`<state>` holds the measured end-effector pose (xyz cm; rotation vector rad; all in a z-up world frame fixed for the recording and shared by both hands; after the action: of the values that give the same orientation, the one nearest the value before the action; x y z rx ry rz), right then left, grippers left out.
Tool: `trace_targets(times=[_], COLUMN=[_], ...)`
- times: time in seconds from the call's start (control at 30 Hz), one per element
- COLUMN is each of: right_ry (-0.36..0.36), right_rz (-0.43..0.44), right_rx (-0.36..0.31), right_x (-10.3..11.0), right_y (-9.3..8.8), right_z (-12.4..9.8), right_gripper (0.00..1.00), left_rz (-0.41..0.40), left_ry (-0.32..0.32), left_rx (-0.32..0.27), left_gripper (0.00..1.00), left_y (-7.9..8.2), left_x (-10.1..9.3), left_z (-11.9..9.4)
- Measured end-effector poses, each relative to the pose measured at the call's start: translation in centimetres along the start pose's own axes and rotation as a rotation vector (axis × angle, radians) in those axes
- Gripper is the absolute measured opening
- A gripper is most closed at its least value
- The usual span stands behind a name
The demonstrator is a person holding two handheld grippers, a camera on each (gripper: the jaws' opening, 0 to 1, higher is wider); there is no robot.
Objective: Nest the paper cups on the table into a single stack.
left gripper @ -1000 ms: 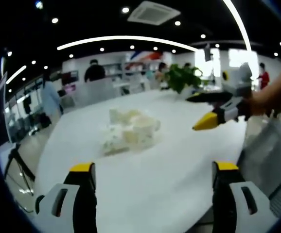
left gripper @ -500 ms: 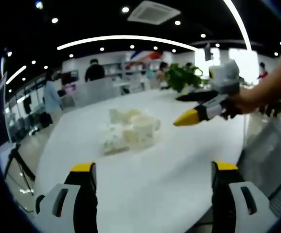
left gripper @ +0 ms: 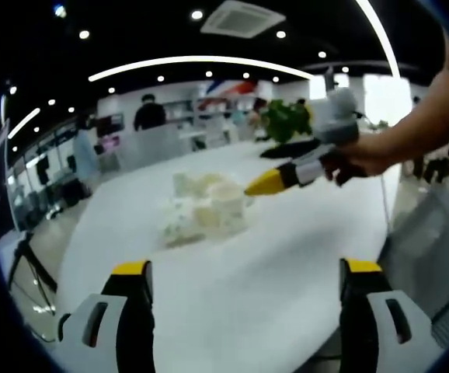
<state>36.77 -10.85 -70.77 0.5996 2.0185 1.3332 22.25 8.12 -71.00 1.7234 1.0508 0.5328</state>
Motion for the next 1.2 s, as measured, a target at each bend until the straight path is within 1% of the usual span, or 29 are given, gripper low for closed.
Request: trace_targets(times=[0.2, 0.4, 0.43, 0.53, 0.57, 0.73, 0.8, 0.87, 0.9, 0.97, 1.07, 1.2], right_ry=[-0.002, -0.022, -0.023, -0.020, -0.023, -0.023, -0.018, -0.015, -0.021, -0.013, -0.016, -0.009], right_rz=[0.020, 0.052, 0.056, 0.068, 0.075, 0.092, 0.089, 0.073, 0.048, 0.062, 0.072, 0.086], right_rx=[0.008, 0.010, 0.012, 0.017, 0.029, 0.047, 0.052, 0.066, 0.080, 0.094, 0.094, 0.093], right_x=[-0.2, -0.5, -0.6, -0.5, -0.5, -0.4, -0.1, 0.0, 0.0, 0.0, 0.0, 0.1], right_y=[-0.2, -0.3, -0.5, -0.9, -1.2, -2.0, -2.1, -2.7, -3.1, -3.5, -3.6, -3.7], right_z=[1.5, 2.4, 2.6, 3.1, 3.3, 4.3, 4.6, 5.1, 5.3, 5.6, 5.7, 5.9], right_gripper=[0.95, 0.89, 0.87, 0.87, 0.86, 0.81, 0.79, 0.78, 0.77, 0.73, 0.72, 0.65], left_rz=[-0.002, -0.009, -0.010, -0.012, -0.012, -0.014, -0.014, -0.018, -0.019, -0.020, -0.022, -0.014], left_ry=[-0.008, -0.013, -0.013, -0.020, -0.021, -0.025, -0.025, -0.026, -0.025, -0.023, -0.025, -0.031], left_rx=[0.009, 0.010, 0.010, 0.011, 0.012, 0.014, 0.016, 0.016, 0.016, 0.018, 0.019, 0.026], left_gripper=[1.00, 0.99, 0.99, 0.99, 0.99, 0.99, 0.98, 0.98, 0.98, 0.98, 0.97, 0.97], left_y=[-0.1, -0.1, -0.1, -0.1, -0.1, -0.3, -0.3, -0.4, -0.4, -0.4, -0.4, -0.6], left_x=[-0.1, -0.1, -0.1, -0.2, -0.2, -0.2, -0.2, -0.1, -0.1, 0.0, -0.1, -0.1], left_z=[0.1, 0.1, 0.1, 0.1, 0.1, 0.1, 0.1, 0.1, 0.1, 0.1, 0.1, 0.1])
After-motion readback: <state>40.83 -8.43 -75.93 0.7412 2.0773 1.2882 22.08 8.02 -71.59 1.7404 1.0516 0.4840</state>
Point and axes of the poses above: the point that each gripper's makers call its tool centre point, and the gripper's own axes: z roughly forward along the fingers, x roughly to its left, y roughly out of its top, the point moved 7 cm from there along -z, roughly backward along the fingers, and after that the axes turned 12 degrees about -z, right-handed, at the moved point
